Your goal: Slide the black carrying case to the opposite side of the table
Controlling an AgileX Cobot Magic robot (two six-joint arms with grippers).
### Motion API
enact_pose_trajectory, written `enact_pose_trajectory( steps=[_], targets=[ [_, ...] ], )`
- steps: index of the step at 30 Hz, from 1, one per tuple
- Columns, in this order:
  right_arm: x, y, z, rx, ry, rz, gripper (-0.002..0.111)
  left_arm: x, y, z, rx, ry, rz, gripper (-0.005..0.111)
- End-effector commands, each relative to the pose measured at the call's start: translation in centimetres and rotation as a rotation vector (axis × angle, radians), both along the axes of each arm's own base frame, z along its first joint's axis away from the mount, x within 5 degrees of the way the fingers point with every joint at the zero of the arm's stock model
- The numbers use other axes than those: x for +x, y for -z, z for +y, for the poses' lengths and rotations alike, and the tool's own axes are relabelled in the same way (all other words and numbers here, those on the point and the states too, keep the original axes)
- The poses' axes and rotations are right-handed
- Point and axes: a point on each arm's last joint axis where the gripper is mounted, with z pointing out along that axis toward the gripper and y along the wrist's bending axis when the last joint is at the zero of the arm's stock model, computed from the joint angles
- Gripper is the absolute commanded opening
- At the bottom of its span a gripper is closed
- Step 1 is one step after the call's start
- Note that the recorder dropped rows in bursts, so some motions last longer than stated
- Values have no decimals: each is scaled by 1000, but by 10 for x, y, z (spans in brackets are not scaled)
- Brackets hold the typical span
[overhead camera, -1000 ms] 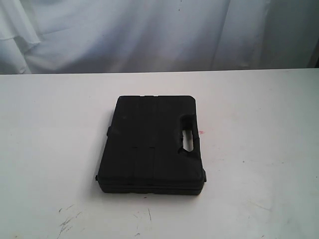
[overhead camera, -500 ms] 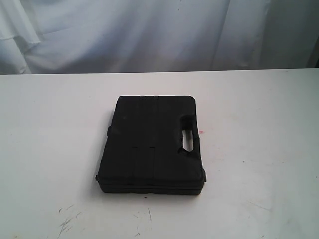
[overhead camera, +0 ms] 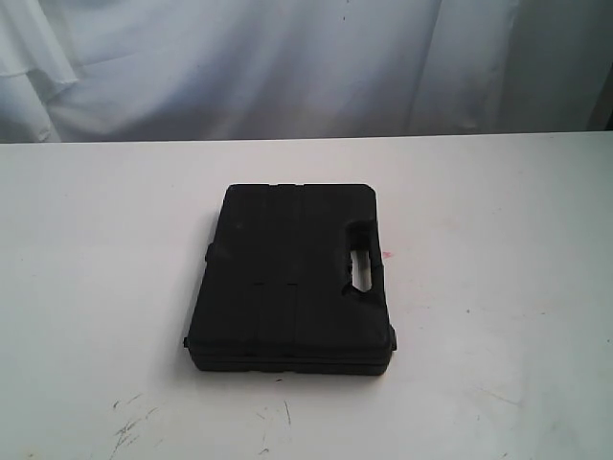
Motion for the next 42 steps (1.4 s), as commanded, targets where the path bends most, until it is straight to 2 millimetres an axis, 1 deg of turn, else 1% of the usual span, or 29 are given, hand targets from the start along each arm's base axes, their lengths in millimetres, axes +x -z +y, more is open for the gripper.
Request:
enact_pose_trajectory(
  steps=[1,8,12,14,16,21,25,28,29,30,31,33,34,37,39,40,41,42],
  targets=[
    [1,-3,0,1,0,-43,0,0,1,0,-7,-3,-8,0],
    [3,-18,1,28,-2,-208,0,0,1,0,-7,-3,-8,0],
    [3,-30,1,101,3,-333,0,0,1,0,-5,-2,-8,0],
    [2,-35,1,102,0,-391,0,0,1,0,-5,-2,-8,0],
    [2,-38,1,105,-1,-426,0,0,1,0,-5,-2,-8,0],
    [1,-40,1,106,-2,-449,0,0,1,0,-5,-2,-8,0],
    [0,-47,1,146,-6,-526,0,0,1,0,-7,-3,-8,0],
    [-4,-58,0,158,-14,-653,0,0,1,0,-7,-3,-8,0],
    [-8,-66,0,166,-19,-746,0,0,1,0,-7,-3,-8,0],
    [-8,-68,0,168,-21,-767,0,0,1,0,-7,-3,-8,0],
    [-8,-68,0,168,-20,-764,0,0,1,0,-7,-3,-8,0],
    [-10,-79,0,181,-21,-759,0,0,1,0,-7,-3,-8,0],
    [-12,-92,0,179,-19,-738,0,0,1,0,-5,-2,-8,0],
    [-8,-114,0,187,-16,-677,0,0,1,0,-5,-2,-8,0],
    [6,-129,1,193,-6,-540,0,0,1,0,-5,-2,-8,0],
    [18,-137,2,183,1,-433,0,0,1,0,-5,-2,-8,0],
    [26,-139,3,179,5,-364,0,0,1,0,-5,-2,-8,0],
    [39,-140,6,177,0,-242,0,0,1,0,-5,-2,-8,0]
  ],
)
